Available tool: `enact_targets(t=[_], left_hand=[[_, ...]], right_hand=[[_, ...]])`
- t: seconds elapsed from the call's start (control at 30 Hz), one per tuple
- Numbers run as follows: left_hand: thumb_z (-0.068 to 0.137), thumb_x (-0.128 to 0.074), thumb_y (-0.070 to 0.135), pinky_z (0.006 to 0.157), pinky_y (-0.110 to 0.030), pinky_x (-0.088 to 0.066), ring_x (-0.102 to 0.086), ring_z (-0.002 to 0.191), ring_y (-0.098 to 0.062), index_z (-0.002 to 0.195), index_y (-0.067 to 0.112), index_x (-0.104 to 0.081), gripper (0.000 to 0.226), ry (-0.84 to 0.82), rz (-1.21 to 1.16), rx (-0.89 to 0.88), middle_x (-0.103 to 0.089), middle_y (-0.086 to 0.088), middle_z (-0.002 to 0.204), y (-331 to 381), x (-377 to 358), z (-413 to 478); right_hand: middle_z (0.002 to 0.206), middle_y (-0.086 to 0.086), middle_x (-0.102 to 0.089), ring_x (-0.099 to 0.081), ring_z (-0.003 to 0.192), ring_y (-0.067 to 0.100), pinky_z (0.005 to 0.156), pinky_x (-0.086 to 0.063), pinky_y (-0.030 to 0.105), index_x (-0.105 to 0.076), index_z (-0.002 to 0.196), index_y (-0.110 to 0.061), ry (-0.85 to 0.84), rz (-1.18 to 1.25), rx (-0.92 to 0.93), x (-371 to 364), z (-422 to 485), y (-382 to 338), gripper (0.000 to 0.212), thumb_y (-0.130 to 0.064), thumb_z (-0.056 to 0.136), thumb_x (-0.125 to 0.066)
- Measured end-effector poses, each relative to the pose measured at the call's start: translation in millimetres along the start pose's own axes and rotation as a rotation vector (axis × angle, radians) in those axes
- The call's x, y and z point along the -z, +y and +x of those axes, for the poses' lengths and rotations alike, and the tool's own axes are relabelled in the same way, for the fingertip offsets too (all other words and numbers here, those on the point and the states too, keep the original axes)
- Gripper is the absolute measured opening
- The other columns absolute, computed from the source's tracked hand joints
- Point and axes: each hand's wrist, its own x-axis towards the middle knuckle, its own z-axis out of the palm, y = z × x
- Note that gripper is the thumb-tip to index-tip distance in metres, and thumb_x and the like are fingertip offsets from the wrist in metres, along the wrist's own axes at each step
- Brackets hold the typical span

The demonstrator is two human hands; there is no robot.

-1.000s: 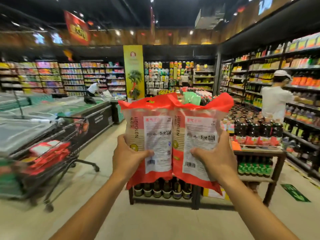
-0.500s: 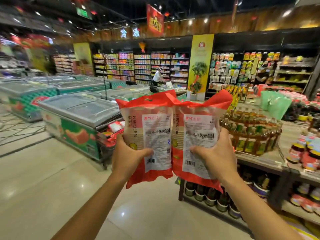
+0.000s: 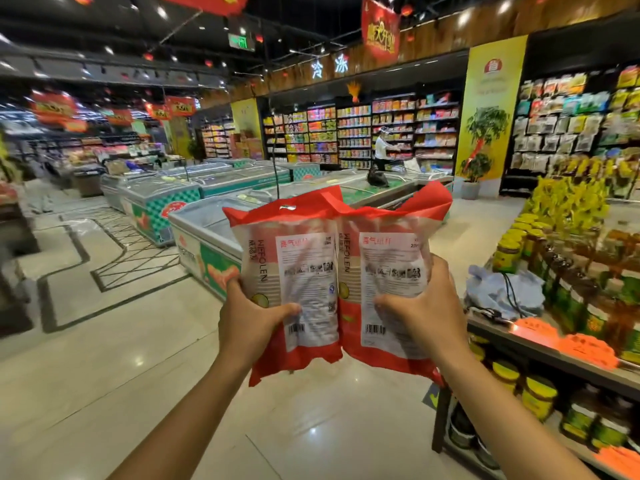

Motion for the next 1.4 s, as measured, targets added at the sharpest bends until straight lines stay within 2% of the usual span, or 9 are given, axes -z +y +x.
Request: enact_targets(t=[0.23,0.37,0.63,0.77,0.87,0.93,1.07,1.27,1.4], left_hand=[[0.057,-0.101,0.022,0.097,-0.049,-0.057,-0.066,0.108,-0.025,0.121,0.025,-0.047,0.084,0.066,0.052,0.034,-0.065,0.004,0.118,4.5,-53.4,80.6],[0.043,-0.095,0.04,0.095,-0.051,-0.058,-0.068,0.106,-0.021,0.123,0.025,-0.048,0.093,0.085,0.048,0.057,-0.067,0.005,0.119,1.8,-76.1,120.1],[0.056,-0.101,0.024,0.094,-0.051,-0.059,-0.068,0.106,-0.021,0.125,0.024,-0.048,0.087,0.083,0.034,0.073,-0.066,0.006,0.119,-30.0,-119.1,207.7],[0.037,-0.094,0.049,0.09,-0.051,-0.059,-0.069,0.101,-0.018,0.118,0.029,-0.048,0.095,0.112,-0.003,0.08,-0.067,0.01,0.113,-50.9,-140.1,266.4],[0.032,-0.091,0.053,0.089,-0.051,-0.059,-0.069,0.1,-0.018,0.117,0.032,-0.05,0.097,0.117,-0.034,0.072,-0.068,0.008,0.114,-68.8,-155.2,323.9],[0.036,-0.094,0.049,0.088,-0.05,-0.06,-0.069,0.101,-0.019,0.119,0.031,-0.05,0.095,0.1,-0.043,0.062,-0.068,0.006,0.115,-76.5,-164.9,362.3],[0.056,-0.101,0.022,0.086,-0.044,-0.059,-0.068,0.098,-0.019,0.124,0.021,-0.05,0.085,0.09,-0.063,0.051,-0.067,0.006,0.112,-94.0,-182.2,431.2],[0.057,-0.1,0.021,0.078,-0.034,-0.055,-0.067,0.092,-0.011,0.123,0.019,-0.05,0.083,0.074,-0.05,0.034,-0.065,0.011,0.106,-114.1,-206.8,507.9],[0.057,-0.1,0.022,0.082,-0.039,-0.058,-0.067,0.091,-0.01,0.12,0.021,-0.05,0.081,0.06,-0.033,0.037,-0.065,0.013,0.104,-123.7,-229.0,545.6]], right_hand=[[0.114,-0.008,-0.052,-0.056,0.1,0.014,0.062,-0.038,0.021,-0.043,0.13,-0.027,-0.071,0.071,0.032,-33.8,105.0,26.8,0.081,-0.034,0.065,-0.091],[0.115,-0.008,-0.056,-0.059,0.1,0.015,0.065,-0.044,0.028,-0.04,0.123,-0.032,-0.097,0.051,0.028,-56.7,148.8,41.6,0.078,-0.038,0.063,-0.09],[0.114,-0.009,-0.055,-0.06,0.102,0.015,0.073,-0.055,0.037,-0.037,0.121,-0.036,-0.121,0.013,0.039,-119.6,235.4,65.8,0.08,-0.042,0.062,-0.09],[0.113,-0.009,-0.057,-0.06,0.096,0.014,0.061,-0.044,0.025,-0.038,0.118,-0.037,-0.13,0.005,0.034,-162.1,285.3,70.6,0.077,-0.038,0.063,-0.092],[0.113,-0.01,-0.059,-0.062,0.097,0.014,0.065,-0.048,0.03,-0.038,0.115,-0.04,-0.118,-0.001,0.035,-197.7,327.8,71.8,0.076,-0.038,0.062,-0.092],[0.114,-0.011,-0.06,-0.063,0.099,0.015,0.07,-0.05,0.034,-0.038,0.114,-0.04,-0.107,-0.015,0.034,-221.5,358.6,71.6,0.075,-0.039,0.061,-0.091],[0.116,-0.012,-0.06,-0.062,0.101,0.016,0.077,-0.053,0.04,-0.04,0.12,-0.042,-0.08,-0.035,0.031,-264.8,410.6,68.3,0.081,-0.046,0.054,-0.087],[0.116,-0.012,-0.061,-0.064,0.101,0.015,0.08,-0.057,0.045,-0.038,0.119,-0.046,-0.062,-0.041,0.026,-311.0,467.9,75.5,0.082,-0.051,0.049,-0.082],[0.117,-0.012,-0.061,-0.063,0.102,0.016,0.08,-0.056,0.043,-0.038,0.118,-0.046,-0.053,-0.048,0.014,-331.9,502.7,86.8,0.081,-0.051,0.05,-0.082]])
